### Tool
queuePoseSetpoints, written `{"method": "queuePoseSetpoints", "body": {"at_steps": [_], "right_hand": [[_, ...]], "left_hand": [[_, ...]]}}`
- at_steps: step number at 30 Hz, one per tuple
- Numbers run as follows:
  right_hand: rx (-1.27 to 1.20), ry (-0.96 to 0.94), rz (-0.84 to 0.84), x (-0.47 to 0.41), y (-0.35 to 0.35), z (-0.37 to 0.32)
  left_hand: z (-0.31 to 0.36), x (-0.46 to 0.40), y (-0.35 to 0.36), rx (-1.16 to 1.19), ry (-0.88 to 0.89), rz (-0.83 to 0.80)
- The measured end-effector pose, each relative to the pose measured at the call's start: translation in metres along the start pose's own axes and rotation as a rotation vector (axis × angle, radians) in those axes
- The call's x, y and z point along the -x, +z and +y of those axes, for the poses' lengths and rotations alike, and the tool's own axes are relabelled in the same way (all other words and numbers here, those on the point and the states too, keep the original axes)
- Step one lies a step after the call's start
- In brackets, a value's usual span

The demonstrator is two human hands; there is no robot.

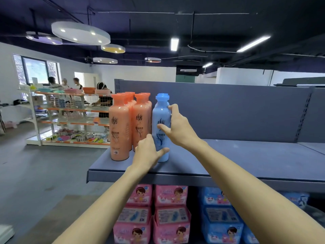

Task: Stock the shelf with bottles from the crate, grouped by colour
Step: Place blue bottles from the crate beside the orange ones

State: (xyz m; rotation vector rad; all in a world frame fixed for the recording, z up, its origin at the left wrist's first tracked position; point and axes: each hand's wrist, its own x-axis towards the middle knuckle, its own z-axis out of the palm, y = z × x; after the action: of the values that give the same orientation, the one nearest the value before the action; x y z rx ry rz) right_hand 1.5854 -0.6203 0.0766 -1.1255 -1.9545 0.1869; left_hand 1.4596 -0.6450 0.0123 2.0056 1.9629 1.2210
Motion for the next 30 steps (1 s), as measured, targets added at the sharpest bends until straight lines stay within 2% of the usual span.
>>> {"method": "queuePoseSetpoints", "body": {"at_steps": [2, 7, 12, 19, 23, 30], "right_hand": [[0.045, 0.029, -0.025, 0.007, -0.004, -0.006], [0.081, 0.094, -0.049, 0.048, -0.009, -0.004], [0.246, 0.019, -0.048, 0.074, -0.023, -0.003], [0.344, -0.061, 0.030, 0.143, -0.039, 0.020], [0.401, -0.055, 0.070, 0.218, -0.029, 0.052], [0.462, 0.228, -0.174, 0.326, 0.007, 0.132]], "left_hand": [[0.002, 0.008, -0.001, 0.003, 0.020, 0.031], [-0.006, 0.043, 0.002, 0.064, 0.185, 0.224], [-0.002, 0.067, -0.010, 0.020, 0.304, 0.272], [-0.001, 0.114, 0.001, -0.096, 0.464, 0.308], [-0.013, 0.156, 0.042, -0.125, 0.508, 0.223], [-0.037, 0.231, 0.143, -0.164, 0.441, -0.141]]}}
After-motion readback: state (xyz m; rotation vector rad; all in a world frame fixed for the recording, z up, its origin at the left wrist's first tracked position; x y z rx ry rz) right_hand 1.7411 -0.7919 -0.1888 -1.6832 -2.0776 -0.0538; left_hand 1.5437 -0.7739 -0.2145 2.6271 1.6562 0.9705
